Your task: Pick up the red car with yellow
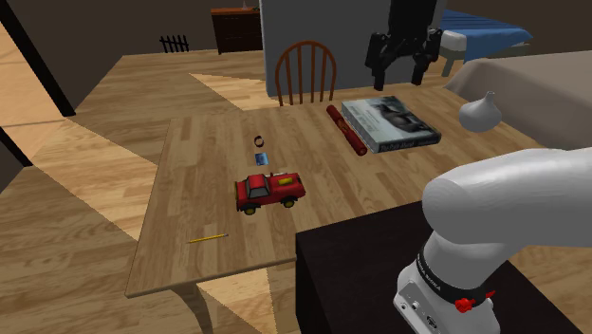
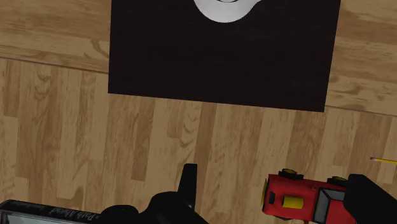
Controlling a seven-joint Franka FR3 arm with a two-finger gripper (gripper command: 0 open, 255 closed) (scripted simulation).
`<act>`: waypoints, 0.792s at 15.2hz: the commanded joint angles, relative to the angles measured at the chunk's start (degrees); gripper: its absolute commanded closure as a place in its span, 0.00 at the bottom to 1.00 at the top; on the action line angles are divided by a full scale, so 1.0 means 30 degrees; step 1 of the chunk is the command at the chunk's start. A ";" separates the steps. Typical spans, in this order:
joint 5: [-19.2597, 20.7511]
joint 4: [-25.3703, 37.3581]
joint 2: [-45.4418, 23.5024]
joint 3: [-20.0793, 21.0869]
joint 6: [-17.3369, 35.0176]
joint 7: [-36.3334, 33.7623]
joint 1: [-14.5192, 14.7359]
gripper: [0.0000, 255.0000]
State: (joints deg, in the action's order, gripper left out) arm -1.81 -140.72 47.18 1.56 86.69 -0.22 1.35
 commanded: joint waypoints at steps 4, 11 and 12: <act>0.0244 -0.0859 -0.1183 -0.0069 0.2254 0.1683 0.0744 0.00; 0.0663 -0.2063 -0.4715 -0.0051 0.7541 0.5402 0.2404 0.00; 0.0712 -0.2147 -0.5292 -0.0028 0.8286 0.5910 0.2634 0.00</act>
State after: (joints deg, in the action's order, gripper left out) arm 0.09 -146.81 32.78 1.54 109.29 15.68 8.59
